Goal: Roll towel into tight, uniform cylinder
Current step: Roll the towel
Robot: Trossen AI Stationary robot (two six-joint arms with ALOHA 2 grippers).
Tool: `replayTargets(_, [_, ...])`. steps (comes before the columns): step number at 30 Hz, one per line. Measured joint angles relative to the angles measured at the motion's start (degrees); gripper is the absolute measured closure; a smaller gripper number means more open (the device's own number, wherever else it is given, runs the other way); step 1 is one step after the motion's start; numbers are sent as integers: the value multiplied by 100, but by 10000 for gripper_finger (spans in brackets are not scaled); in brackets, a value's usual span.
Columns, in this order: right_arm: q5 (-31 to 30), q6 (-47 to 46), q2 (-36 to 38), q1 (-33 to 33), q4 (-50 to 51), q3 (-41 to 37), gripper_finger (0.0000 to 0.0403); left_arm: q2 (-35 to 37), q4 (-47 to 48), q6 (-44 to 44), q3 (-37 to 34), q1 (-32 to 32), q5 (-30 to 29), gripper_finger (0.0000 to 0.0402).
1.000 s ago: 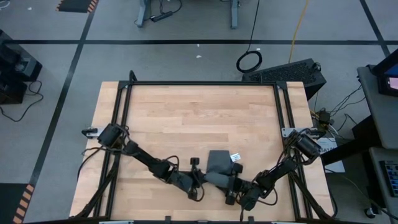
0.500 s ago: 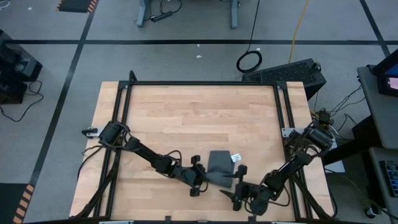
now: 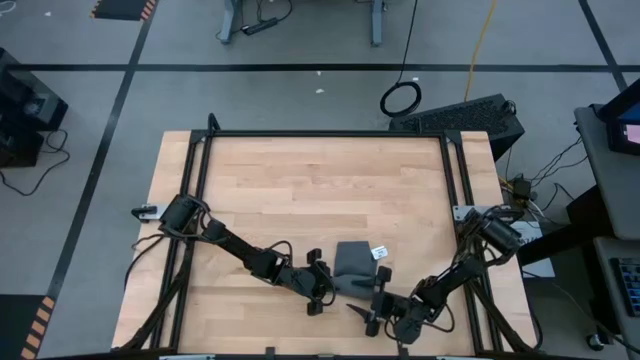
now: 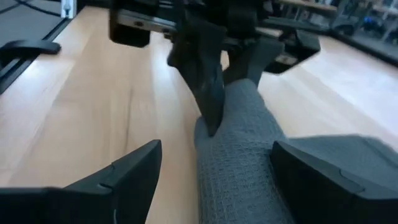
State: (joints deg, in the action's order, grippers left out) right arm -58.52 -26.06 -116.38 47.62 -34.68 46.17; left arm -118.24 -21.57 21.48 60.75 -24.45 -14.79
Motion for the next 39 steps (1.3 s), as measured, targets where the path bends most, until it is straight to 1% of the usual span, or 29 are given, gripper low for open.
replayTargets(4, [0, -300, -158, -11, -14, 6, 106, -2, -8, -81, 0, -2, -7, 324])
replayTargets(7, [58, -492, -153, -16, 99, 13, 106, 13, 105, -211, 2, -29, 42, 307])
replayTargets(10, [91, -559, -155, -21, 121, 13, 106, 122, 396, -311, 4, -78, 57, 260])
replayTargets(15, [96, -604, -157, -106, 111, 9, 106, 406, 1187, -434, -19, -185, -226, 154])
replayTargets(18, [119, -610, -160, -156, 41, 4, 106, 548, 1322, -565, -20, -333, -601, 101])
replayTargets(22, [127, -606, -164, -193, 30, 4, 106, 544, 1020, -889, -17, -640, -1427, 57])
replayTargets(25, [129, -611, -164, -218, 31, 4, 106, 413, 695, -1150, -5, -794, -1911, 40])
replayTargets(27, [136, -614, -164, -234, 29, 4, 106, 271, 434, -1464, -9, -850, -2184, 36])
replayTargets(32, [143, -628, -165, -243, 21, 4, 106, -35, -448, -2374, -8, -867, -2236, 36])
replayTargets(34, [146, -659, -166, -243, 20, 2, 106, -135, -500, -2656, -7, -837, -2238, 36])
replayTargets(39, [144, -769, -166, -246, 24, 2, 106, -305, -493, -2914, -7, -690, -2260, 36])
